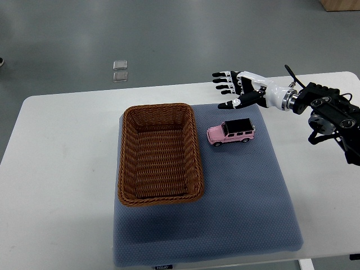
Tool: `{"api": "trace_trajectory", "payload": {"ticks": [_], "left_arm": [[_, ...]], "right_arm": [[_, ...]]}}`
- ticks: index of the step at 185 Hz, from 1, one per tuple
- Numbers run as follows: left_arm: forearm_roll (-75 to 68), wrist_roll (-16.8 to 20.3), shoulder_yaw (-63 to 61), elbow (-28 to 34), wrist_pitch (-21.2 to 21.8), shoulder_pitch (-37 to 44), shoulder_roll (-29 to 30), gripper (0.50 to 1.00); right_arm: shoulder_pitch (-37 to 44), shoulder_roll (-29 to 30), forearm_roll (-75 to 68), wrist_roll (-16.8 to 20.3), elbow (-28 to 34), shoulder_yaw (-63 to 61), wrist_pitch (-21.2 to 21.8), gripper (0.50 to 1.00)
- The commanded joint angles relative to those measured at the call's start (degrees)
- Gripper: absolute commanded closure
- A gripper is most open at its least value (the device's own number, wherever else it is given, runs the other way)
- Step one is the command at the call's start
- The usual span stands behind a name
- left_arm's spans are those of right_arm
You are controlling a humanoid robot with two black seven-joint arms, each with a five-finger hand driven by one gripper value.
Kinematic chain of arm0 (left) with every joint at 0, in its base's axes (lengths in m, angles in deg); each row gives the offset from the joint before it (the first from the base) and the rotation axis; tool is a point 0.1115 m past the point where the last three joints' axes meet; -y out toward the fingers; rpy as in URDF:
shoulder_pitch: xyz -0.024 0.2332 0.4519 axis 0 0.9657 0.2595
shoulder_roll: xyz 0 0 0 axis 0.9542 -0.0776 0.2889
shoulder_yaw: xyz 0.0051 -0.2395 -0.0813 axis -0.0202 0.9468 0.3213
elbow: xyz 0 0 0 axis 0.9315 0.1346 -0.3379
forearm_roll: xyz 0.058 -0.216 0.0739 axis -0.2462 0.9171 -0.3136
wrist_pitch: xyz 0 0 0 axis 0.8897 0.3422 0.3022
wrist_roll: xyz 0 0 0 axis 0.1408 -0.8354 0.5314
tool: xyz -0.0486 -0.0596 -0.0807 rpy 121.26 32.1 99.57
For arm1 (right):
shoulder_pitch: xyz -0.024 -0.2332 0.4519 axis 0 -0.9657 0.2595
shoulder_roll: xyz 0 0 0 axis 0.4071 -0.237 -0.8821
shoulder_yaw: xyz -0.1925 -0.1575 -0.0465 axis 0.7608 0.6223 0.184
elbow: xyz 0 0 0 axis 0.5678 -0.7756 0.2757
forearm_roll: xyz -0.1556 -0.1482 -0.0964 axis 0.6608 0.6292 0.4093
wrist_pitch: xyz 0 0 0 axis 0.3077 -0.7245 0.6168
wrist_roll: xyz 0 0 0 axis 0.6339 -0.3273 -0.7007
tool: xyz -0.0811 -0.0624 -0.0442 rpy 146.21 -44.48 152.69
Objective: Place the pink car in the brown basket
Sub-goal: 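Move the right hand over the pink toy car, then lower the right hand and close its fingers around the pink car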
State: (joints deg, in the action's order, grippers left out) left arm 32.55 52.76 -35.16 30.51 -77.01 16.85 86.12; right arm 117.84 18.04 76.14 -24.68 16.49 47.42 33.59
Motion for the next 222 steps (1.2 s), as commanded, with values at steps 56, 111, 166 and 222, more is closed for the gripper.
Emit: {"api": "trace_trajectory", "payload": {"ticks": [56, 111, 166, 222], "left_arm": [[0.0, 0.01, 0.01, 0.04, 0.01, 0.03, 0.0, 0.5], [0.0, 0.01, 0.01, -0.05, 0.01, -0.06, 0.0, 0.5], [0.0, 0.01, 0.01, 0.04, 0.01, 0.03, 0.0, 0.5], [0.0, 0.01, 0.01, 0.04, 0.01, 0.03, 0.0, 0.5]], "right_arm": [[0.52, -4.93, 16.4, -4.87, 3.62, 8.69, -6.94, 0.587], [1.23, -6.16, 20.88, -5.92, 4.06, 14.5, -11.08, 0.587], [0.96, -5.28, 21.06, -5.92, 4.06, 16.69, -15.82, 0.593], [0.96, -5.28, 21.06, -5.92, 4.06, 19.94, -18.37, 0.607]]}}
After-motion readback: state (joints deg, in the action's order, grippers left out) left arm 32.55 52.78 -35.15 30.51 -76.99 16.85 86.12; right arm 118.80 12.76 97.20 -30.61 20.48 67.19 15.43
